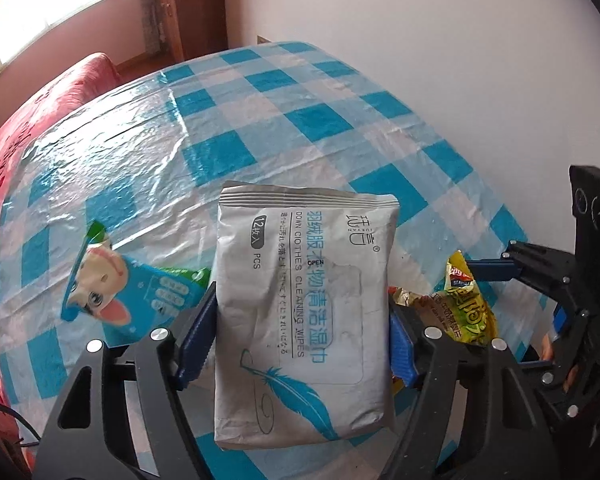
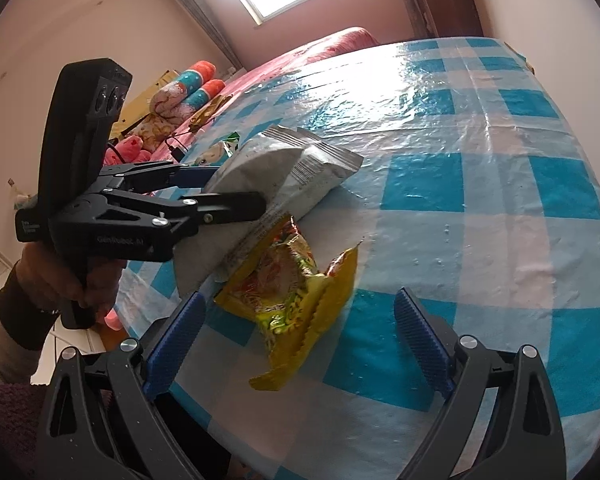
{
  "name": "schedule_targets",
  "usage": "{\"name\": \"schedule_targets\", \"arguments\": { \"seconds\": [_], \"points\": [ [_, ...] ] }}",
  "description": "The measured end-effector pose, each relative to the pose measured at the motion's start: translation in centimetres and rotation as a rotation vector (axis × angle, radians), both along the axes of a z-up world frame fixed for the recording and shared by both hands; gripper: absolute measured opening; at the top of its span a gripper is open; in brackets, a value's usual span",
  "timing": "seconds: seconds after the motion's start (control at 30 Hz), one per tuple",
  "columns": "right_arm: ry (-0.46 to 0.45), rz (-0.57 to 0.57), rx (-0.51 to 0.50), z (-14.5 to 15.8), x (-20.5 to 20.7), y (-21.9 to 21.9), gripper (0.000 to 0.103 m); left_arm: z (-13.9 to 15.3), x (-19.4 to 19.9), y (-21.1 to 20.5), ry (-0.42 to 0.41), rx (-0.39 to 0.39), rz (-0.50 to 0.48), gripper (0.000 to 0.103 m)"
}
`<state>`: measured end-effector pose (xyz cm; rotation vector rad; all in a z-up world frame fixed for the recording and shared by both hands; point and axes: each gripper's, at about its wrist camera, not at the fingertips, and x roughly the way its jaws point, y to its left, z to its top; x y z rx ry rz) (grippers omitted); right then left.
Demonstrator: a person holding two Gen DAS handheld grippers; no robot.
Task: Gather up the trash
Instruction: 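Grasp the yellow snack bag with the right gripper while the left holds the wipes pack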
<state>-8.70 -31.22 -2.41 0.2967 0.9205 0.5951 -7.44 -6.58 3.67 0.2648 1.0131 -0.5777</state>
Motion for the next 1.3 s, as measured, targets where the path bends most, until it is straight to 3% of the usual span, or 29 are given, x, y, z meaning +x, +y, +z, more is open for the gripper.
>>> {"name": "schedule_targets", "arguments": {
  "seconds": [0.07,0.3,0.43,0.67,1.3],
  "points": [
    [-0.004,-0.002,-0.002,-0.1,-0.1,0.1,0.081,0.4,-0.3,0.5,-0.003,-0.027,0.014,0.073],
    [-0.026,-0.015,-0.015,-0.2,-0.1,0.9,0.078,2.3,-1.3,2.6,-0.041,-0.092,0.062,0.073],
    [-0.039,-0.027,-0.061,-0.1,-0.1,1.5,0.061,2.8,-2.0,4.0,-0.056,-0.104,0.084,0.073],
    [-0.057,-0.063,-0.109,-0.1,-0.3,2.1,0.055,2.5,-3.4,5.6,-0.07,-0.103,0.097,0.073],
    [-0.076,-0.133,-0.25,1.7,-1.2,4.3,0.027,1.2,-4.7,10.7,-0.073,-0.223,0.148,0.073]
  ]
}}
